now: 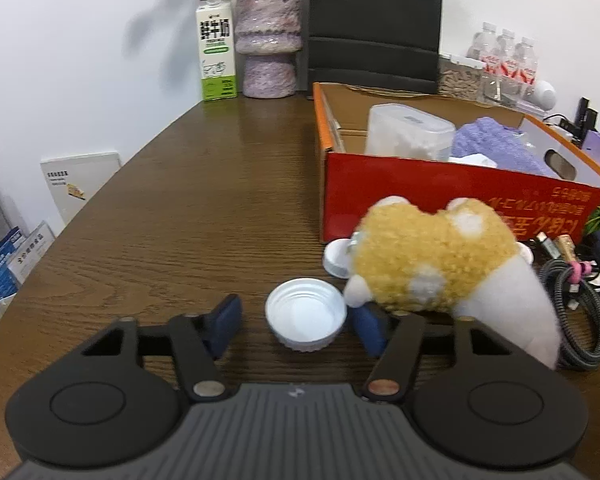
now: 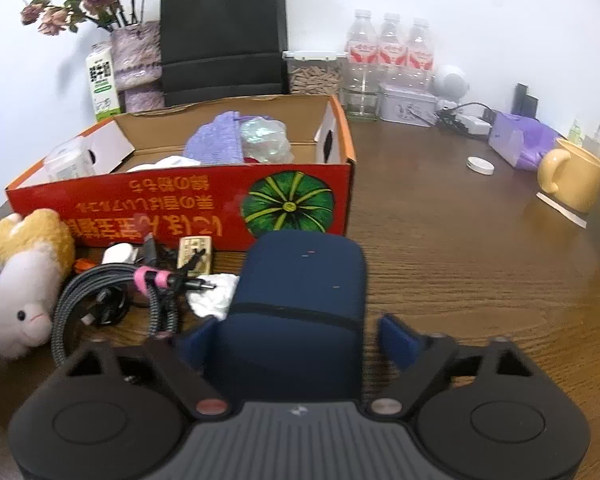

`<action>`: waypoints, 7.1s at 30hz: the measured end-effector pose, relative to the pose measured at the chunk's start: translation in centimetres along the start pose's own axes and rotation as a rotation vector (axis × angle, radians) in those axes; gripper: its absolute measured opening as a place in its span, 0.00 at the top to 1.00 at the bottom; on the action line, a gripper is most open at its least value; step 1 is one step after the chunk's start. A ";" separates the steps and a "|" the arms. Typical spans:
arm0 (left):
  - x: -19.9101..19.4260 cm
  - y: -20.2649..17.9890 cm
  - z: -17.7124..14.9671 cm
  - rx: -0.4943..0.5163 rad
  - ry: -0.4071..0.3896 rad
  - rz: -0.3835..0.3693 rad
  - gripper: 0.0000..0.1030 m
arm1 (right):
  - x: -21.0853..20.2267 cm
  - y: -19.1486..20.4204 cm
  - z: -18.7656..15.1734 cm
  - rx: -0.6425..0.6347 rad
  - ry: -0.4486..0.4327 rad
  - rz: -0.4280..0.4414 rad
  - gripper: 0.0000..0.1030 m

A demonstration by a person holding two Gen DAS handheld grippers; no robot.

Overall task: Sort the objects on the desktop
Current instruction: 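Grasp the white bottle cap with the left tool while the right tool grasps the navy case, then carry cap and navy case into the cardboard box and open both tools, then move both tools back toward the plush toy and white tissue, then grasp the yellow-white plush toy with the left tool while the right tool grasps the crumpled tissue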

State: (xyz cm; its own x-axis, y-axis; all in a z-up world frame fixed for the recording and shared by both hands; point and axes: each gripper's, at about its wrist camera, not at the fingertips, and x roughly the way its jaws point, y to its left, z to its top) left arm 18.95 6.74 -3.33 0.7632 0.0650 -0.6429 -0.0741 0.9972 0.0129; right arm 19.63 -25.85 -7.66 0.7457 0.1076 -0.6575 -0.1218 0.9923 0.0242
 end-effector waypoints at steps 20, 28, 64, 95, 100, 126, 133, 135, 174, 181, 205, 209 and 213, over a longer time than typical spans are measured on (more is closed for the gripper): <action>-1.8 0.0 0.1 -0.035 -0.034 -0.023 0.60 | -2.0 -0.9 -0.4 0.024 -0.016 0.009 0.39; -4.1 0.4 1.1 -0.052 -0.108 -0.018 0.60 | -3.5 -1.0 0.1 0.016 -0.071 0.008 0.39; 4.6 -11.0 12.3 0.009 -0.268 -0.122 0.60 | 3.7 2.2 13.3 -0.066 -0.326 0.093 0.39; 3.7 -11.8 11.6 0.005 -0.350 -0.091 0.00 | 3.3 2.3 12.2 -0.086 -0.300 0.056 0.00; 3.2 -11.9 11.6 0.008 -0.361 -0.090 0.00 | 3.0 2.3 12.3 -0.085 -0.305 0.055 0.00; -2.8 -9.5 10.5 0.025 -0.415 -0.056 0.00 | -1.1 3.8 11.0 -0.088 -0.333 0.082 0.00; -4.9 -7.6 9.0 0.012 -0.418 -0.043 0.00 | -3.1 4.7 9.5 -0.108 -0.326 0.076 0.00; -5.4 -7.0 8.6 0.004 -0.416 -0.036 0.00 | -3.7 5.0 9.1 -0.117 -0.323 0.074 0.00; -7.2 -3.4 -1.1 0.026 -0.167 -0.024 0.00 | -4.3 3.6 -1.9 -0.055 -0.016 0.163 0.00; -6.2 -4.7 -0.8 0.027 -0.119 -0.050 0.00 | -4.0 2.6 -1.6 -0.030 -0.029 0.149 0.00; -1.5 -7.9 1.1 -0.046 0.016 -0.070 0.04 | -0.1 -0.6 1.2 -0.124 -0.026 0.157 0.30; -1.2 -8.2 1.1 -0.041 0.026 -0.069 0.10 | 0.6 0.3 1.2 -0.160 -0.004 0.197 0.43; -0.9 -8.4 1.0 -0.041 0.046 -0.071 0.19 | 0.7 0.6 1.2 -0.170 -0.017 0.215 0.57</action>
State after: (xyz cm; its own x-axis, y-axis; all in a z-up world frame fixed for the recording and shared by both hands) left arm 19.53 -1.64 -2.10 0.7374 -0.0088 -0.6754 -0.0475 0.9968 -0.0648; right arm 20.86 -25.07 -7.16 0.7016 0.3170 -0.6382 -0.3855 0.9221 0.0342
